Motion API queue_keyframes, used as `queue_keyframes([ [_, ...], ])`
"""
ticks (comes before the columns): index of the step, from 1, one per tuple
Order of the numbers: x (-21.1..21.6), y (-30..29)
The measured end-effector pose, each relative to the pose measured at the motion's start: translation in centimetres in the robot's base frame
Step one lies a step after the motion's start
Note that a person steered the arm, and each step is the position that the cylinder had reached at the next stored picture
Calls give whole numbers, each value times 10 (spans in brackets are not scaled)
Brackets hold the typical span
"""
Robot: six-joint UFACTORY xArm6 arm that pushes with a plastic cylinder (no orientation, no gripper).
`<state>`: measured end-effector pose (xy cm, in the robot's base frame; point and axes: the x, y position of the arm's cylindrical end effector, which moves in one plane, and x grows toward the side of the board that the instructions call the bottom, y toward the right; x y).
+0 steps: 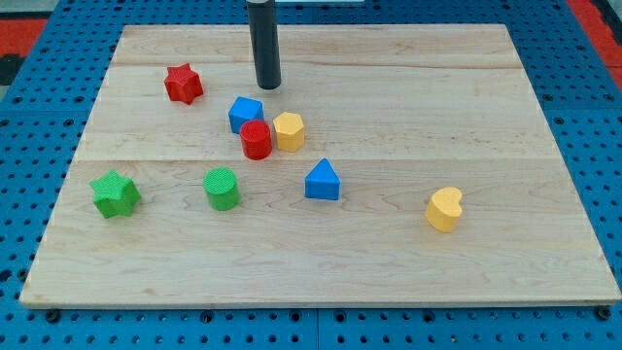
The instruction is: Move the red star closer to the group of blocks
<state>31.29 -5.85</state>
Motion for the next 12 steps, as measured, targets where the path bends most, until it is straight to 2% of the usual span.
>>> queue_keyframes([
  [2, -10, 23],
  [3, -63, 66],
  [4, -114, 54],
  [5, -117, -5],
  [6, -83, -97],
  [7, -31, -132],
  [8, 4, -142],
  [10, -19, -147],
  [12, 45, -104],
])
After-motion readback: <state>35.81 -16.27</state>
